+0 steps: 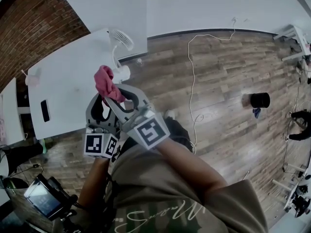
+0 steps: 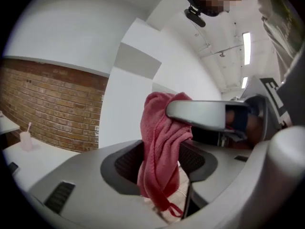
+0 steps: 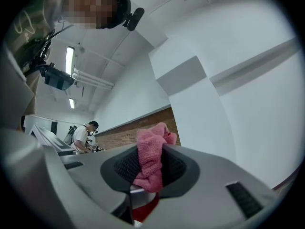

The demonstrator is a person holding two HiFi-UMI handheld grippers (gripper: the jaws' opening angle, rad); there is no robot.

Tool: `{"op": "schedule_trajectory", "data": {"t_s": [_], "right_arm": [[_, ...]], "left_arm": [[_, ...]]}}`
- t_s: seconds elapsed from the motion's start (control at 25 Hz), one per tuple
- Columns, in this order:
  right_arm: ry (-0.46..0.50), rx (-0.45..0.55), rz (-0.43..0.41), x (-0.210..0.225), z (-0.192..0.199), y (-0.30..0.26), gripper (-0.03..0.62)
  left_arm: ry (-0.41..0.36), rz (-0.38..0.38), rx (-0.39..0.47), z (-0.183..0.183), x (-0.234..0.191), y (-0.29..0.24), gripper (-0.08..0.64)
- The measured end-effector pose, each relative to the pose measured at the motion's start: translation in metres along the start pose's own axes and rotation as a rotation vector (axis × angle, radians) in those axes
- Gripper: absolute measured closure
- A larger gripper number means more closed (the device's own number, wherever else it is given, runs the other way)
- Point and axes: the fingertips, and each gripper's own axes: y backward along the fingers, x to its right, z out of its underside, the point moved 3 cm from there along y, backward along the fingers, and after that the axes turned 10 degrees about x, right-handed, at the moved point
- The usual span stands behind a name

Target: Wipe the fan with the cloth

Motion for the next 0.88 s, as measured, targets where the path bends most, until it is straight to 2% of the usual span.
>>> {"op": "schedule_trajectory", "data": {"t_s": [0.08, 0.2, 0.32, 0.4, 0.52, 0.56, 0.64, 0.76, 0.88], "right_arm": [[0.016, -0.02, -0.035, -0.001, 0.0, 0.0, 0.486], [0.057, -0.065, -0.153, -0.016, 0.001, 0.003, 0.485], [0.029, -0.074, -0.227, -0.025, 0.002, 0.006, 0.485], [0.011, -0.108, -0.273, -0.028, 0.007, 0.007, 0.485], [0.033, -0.146, -0.32, -0.037, 0.015, 0.007, 0.485], [0.032, -0.148, -0.321, -0.038, 0.017, 0.006, 0.482], [0.035, -0.149, -0.313, -0.038, 0.019, 0.004, 0.476], [0.052, -0.115, -0.254, -0.034, 0.02, 0.004, 0.457], [0.049, -0.08, -0.172, -0.028, 0.02, 0.003, 0.406]], "left_arm": [[-0.005, 0.008, -0.003, 0.001, 0.007, 0.002, 0.307], [-0.015, 0.009, -0.018, 0.005, 0.011, 0.003, 0.259], [0.014, -0.018, -0.031, 0.008, 0.001, 0.007, 0.201], [-0.009, -0.028, -0.045, 0.007, -0.006, 0.009, 0.201], [-0.061, -0.006, -0.056, 0.007, -0.007, 0.01, 0.204], [-0.077, 0.007, -0.054, 0.006, -0.005, 0.01, 0.228], [-0.102, 0.021, -0.047, 0.005, 0.0, 0.01, 0.36], [-0.066, -0.012, -0.03, 0.005, 0.001, 0.011, 0.484], [-0.047, -0.044, -0.032, 0.006, -0.007, 0.012, 0.502]]}}
